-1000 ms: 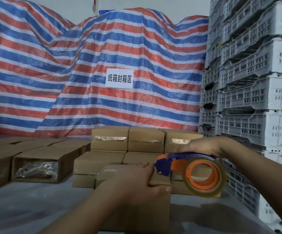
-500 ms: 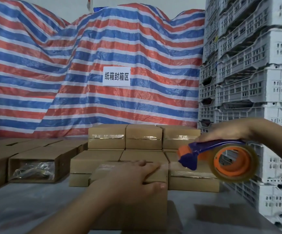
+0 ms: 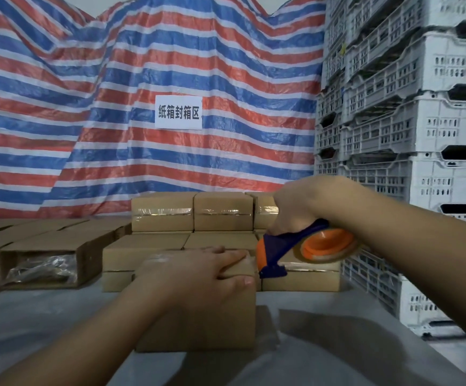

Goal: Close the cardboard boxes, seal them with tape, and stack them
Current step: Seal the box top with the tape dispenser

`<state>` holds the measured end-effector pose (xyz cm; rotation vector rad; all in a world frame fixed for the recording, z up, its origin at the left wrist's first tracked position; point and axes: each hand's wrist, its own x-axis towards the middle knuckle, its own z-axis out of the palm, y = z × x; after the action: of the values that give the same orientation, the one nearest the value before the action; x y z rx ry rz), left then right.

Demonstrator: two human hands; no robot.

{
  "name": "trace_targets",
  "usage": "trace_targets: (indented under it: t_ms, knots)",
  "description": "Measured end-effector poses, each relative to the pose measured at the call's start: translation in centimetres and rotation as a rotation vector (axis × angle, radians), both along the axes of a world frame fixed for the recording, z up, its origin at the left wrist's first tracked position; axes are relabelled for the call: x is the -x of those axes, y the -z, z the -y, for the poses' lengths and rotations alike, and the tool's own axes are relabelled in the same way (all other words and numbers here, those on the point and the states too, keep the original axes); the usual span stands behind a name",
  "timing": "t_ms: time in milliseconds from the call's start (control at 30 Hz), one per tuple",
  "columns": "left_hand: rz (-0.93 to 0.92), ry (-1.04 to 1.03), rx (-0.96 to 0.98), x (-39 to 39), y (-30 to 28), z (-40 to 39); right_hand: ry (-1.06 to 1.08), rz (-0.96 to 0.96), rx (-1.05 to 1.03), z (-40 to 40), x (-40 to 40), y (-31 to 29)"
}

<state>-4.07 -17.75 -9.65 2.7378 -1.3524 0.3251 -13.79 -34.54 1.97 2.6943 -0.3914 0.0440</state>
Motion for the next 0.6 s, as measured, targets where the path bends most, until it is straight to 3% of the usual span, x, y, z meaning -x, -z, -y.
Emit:
trace_targets:
  t_ms: [233,333,433,600]
  knots:
    - [-0.036,-0.022,-0.025,0.0,-0.2,-0.1,0.008,-0.055,0.319,-3.0,-0.5,-0.1]
    - [-0.033,-0.026,-0.018,0.0,-0.2,-0.4,0.090,-0.187,0.518,-2.5,-0.7,1.6]
    - [-0.021,-0.015,-0.019,-0.1,-0.1,-0.4,0.163,-0.159,0.365,0.8,-0.4,3.7]
    - [-0.034,-0.002,-0.003,-0.2,0.1,-0.3,0.148,0.179,0.183,4.9,0.9,7.2]
